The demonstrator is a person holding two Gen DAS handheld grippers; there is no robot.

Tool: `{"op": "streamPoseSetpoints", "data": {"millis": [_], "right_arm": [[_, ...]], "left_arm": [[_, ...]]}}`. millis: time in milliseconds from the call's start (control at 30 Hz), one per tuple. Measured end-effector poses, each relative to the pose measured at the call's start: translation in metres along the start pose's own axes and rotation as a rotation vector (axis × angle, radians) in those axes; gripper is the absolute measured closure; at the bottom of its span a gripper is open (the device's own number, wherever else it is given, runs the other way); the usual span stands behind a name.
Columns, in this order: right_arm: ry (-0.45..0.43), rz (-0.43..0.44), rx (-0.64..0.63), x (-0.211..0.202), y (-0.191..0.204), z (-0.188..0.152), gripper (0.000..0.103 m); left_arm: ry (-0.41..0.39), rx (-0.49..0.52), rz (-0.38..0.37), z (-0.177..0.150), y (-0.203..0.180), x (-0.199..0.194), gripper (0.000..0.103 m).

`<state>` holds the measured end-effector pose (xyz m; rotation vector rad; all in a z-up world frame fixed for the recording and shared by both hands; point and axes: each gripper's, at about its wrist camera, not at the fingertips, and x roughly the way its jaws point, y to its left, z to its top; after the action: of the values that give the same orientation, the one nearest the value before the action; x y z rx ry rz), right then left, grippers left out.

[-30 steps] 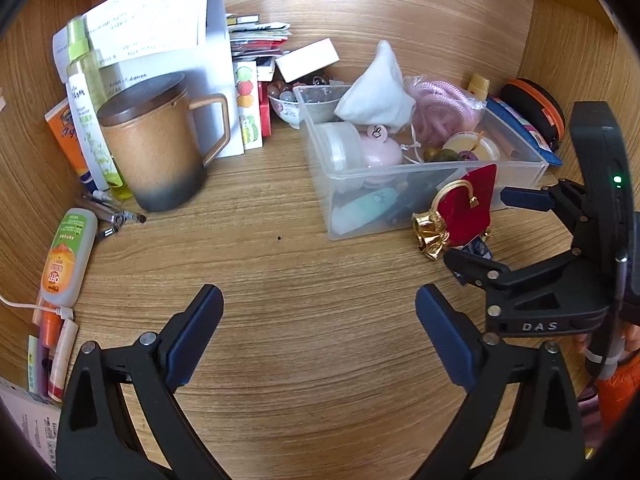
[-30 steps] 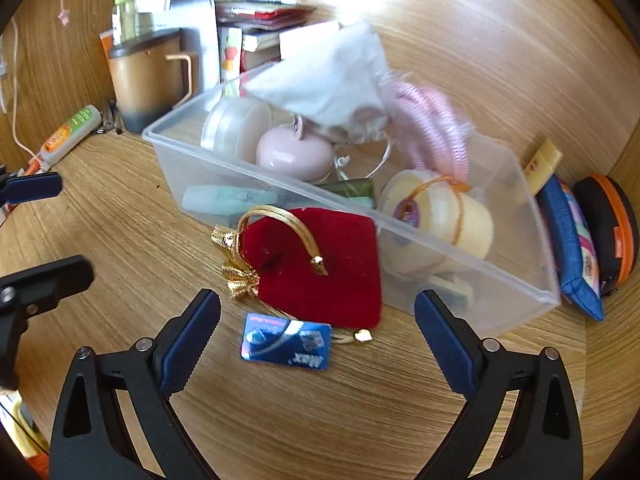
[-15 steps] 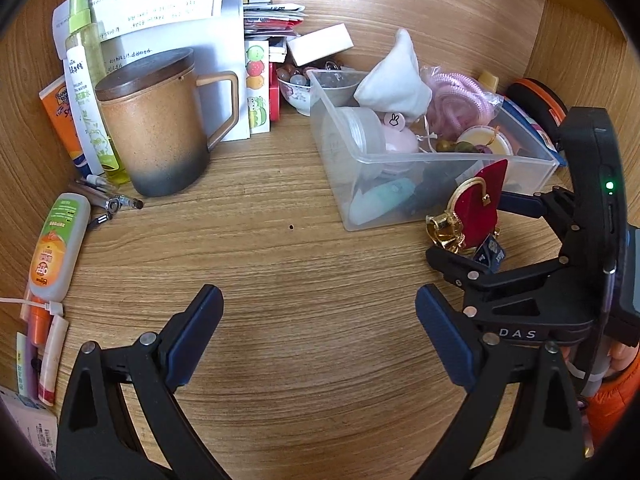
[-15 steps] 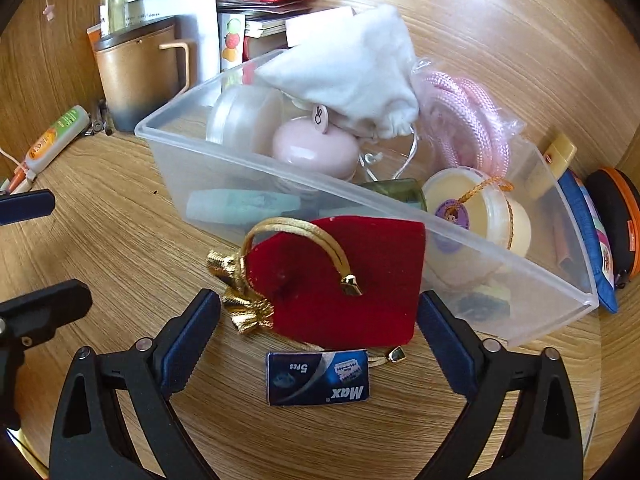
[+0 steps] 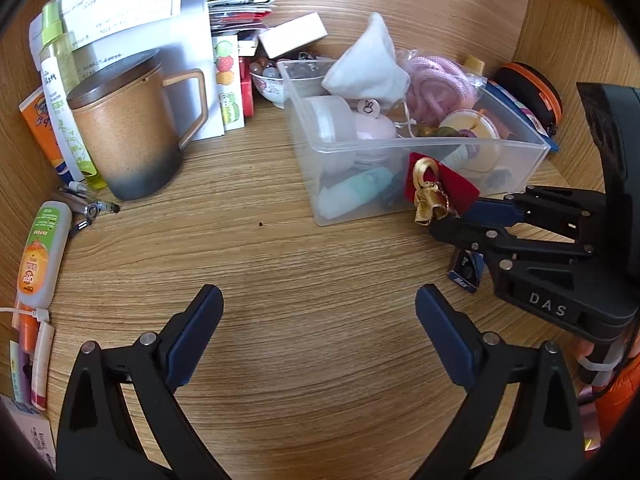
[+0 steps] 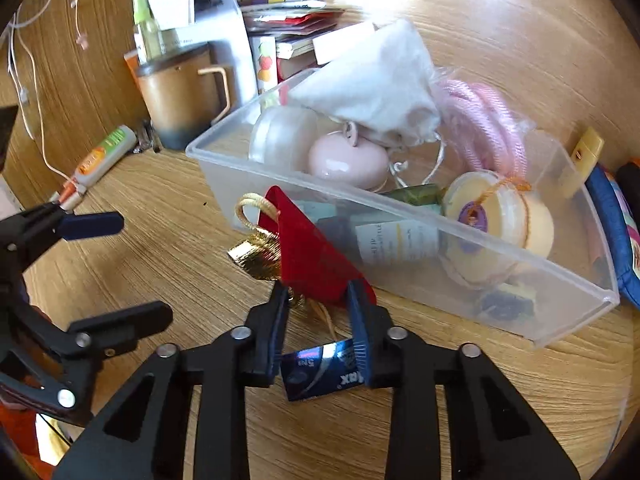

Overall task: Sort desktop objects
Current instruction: 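Grasp the blue Max card pack with the left tool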

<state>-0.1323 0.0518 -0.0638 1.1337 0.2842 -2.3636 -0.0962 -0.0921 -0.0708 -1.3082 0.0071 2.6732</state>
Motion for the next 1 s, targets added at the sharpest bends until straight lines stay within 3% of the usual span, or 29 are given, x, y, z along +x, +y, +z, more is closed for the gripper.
{"op": "streamPoseSetpoints", "data": {"millis": [233,267,733,800,867,900,1000], "right_arm": [[-0.057,0.010,0.010,-0.026,-0.009,-0.002,0.088],[-0.065,0.007,0.008,-0.029,-0.011,-0.002,0.096],[-0.061,-0.020,0.073,-0.065,-0.068,-0.037,0.095],[-0.050,-0.041,0.079,-0.067,-0.075,-0.042,0.088],[-0.049,-0.072,0.084,-0.067,-0.081,-0.048,0.064],[-0.054,-0.095,0.091,-0.068,-0.085,-0.050,0.058],[-0.049,-0.106,0.114,-0.068,-0.096,-0.058,0.054]], "left_arm": [[0.003,0.033,-0.029,0.004,-0.020,0.000,0.005],[0.004,0.039,-0.034,0.004,-0.024,0.001,0.005],[0.069,0.155,-0.122,0.010,-0.086,0.029,0.005],[0.074,0.163,-0.116,0.009,-0.090,0.032,0.005],[0.070,0.172,-0.103,0.009,-0.094,0.033,0.005],[0.064,0.179,-0.099,0.009,-0.096,0.033,0.005],[0.053,0.199,-0.085,0.007,-0.100,0.034,0.018]]}}
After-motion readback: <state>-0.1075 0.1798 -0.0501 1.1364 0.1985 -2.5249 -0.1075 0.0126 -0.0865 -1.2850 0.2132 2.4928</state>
